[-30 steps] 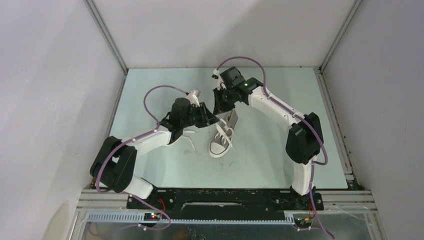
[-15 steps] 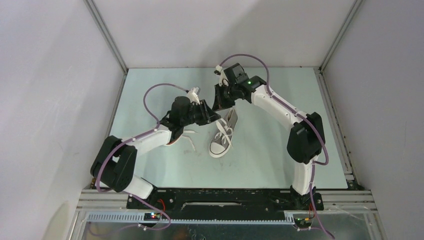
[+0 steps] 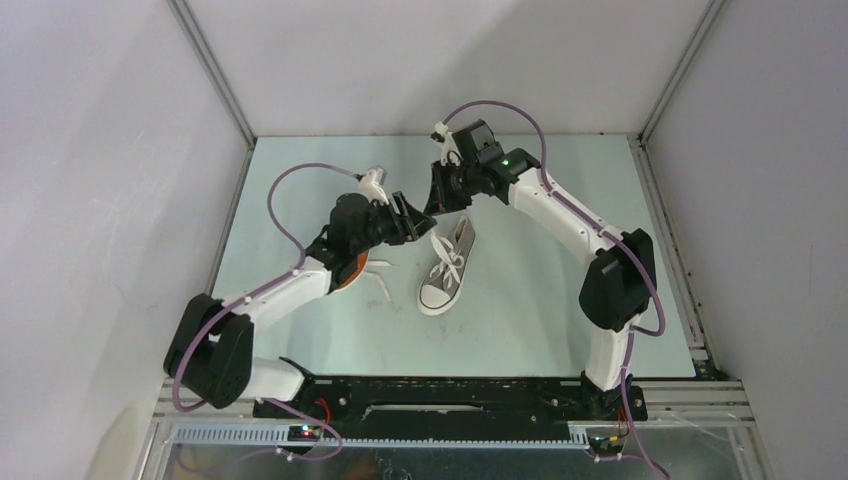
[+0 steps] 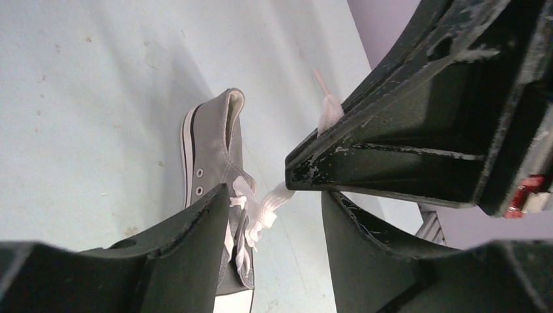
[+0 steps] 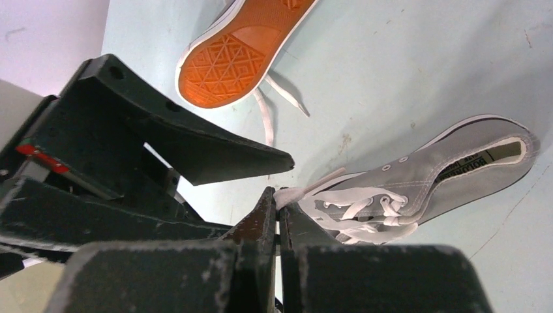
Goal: Tie the shoes
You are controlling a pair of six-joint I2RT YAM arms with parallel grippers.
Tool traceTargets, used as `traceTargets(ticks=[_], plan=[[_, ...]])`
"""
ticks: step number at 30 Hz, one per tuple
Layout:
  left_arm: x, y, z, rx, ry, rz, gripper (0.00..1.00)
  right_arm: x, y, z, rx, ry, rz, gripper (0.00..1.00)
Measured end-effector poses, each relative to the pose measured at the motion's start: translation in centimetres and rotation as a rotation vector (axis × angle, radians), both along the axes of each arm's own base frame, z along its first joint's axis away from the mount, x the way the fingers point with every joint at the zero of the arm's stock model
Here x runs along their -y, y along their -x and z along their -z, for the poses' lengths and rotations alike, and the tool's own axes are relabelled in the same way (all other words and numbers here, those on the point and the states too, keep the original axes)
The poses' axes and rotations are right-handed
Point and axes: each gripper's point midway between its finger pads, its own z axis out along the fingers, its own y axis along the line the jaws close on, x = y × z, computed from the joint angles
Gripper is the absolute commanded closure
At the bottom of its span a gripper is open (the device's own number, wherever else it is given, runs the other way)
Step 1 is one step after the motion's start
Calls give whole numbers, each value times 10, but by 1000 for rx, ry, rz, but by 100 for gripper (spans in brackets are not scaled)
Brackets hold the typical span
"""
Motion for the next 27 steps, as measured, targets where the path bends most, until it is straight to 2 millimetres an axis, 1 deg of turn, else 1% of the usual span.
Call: traceTargets(ticks=[3,6,8,10,13,15,16,18,19,20,21,22,24,25,26,27], plan=[[-5,1,-7,30,3,-17,47,0,1,-1,-6,-4,-1,100],[-5,1,-10,48,-1,-9,52,-1,1,-1,-8,-9,-1,100],[-4,1,-11,57,0,-3,60,-1,1,-2,-9,-11,3,99],[-2,-1,-11,65,4,4,62,0,-1,-2,-11,-15,9,99],[2,-3,-10,73,13,17,62,1,-2,-3,-13,-18,17,99],[5,-5,-7,75,18,27,59,1,-4,-3,-13,-22,21,99],[6,-5,-5,74,19,30,56,1,-4,-4,-12,-25,21,99],[8,-7,-2,69,24,37,55,0,-5,-5,-16,-34,22,99],[10,-8,0,67,27,41,57,0,-5,-6,-20,-41,22,99],[10,-8,1,67,29,42,66,0,-5,-8,-21,-48,23,99],[11,-9,1,68,30,42,72,-1,-5,-10,-23,-57,24,99],[11,-10,1,68,34,41,85,-1,-5,-11,-22,-63,25,98],[12,-11,-1,77,41,38,98,-1,-6,-15,-16,-78,24,90],[12,-12,-2,79,46,36,99,-1,-6,-17,-15,-85,25,81],[12,-12,-3,83,47,36,100,-1,-5,-19,-19,-92,25,77],[12,-14,-4,91,47,32,100,0,-3,-20,-23,-96,24,70]])
